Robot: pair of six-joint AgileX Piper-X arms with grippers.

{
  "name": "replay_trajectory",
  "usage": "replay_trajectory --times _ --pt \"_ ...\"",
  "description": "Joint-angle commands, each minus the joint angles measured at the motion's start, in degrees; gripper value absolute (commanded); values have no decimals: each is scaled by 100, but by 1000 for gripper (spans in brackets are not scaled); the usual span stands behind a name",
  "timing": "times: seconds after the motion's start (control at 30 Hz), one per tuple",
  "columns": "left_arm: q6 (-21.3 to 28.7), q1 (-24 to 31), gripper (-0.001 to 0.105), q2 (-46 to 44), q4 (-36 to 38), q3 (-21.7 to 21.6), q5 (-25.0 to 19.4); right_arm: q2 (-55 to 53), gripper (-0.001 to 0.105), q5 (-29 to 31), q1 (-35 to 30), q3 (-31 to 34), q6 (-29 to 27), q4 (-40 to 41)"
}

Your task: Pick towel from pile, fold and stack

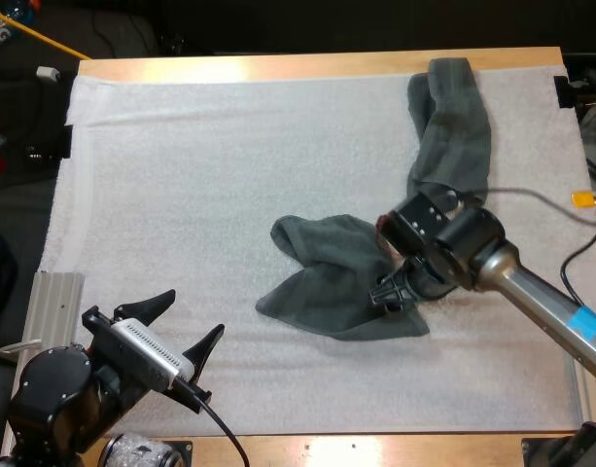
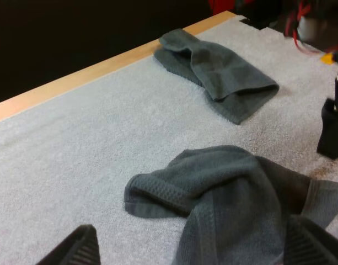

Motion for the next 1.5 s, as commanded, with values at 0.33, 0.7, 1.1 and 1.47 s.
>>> replay_trajectory --times 0.33,0.7,1.1,1.47 --pt "1 -26 66 22 193 -15 32 -23 79 -1285 -394 1378 393 -2011" --pt "1 -26 66 22 555 -15 32 307 79 -1620 -394 1571 393 -2470" --pt "1 -26 66 22 769 -15 32 504 79 -1158 -394 1580 393 -2478" --pt "1 -26 66 22 768 -15 32 437 79 -3815 -355 1580 -242 -1445"
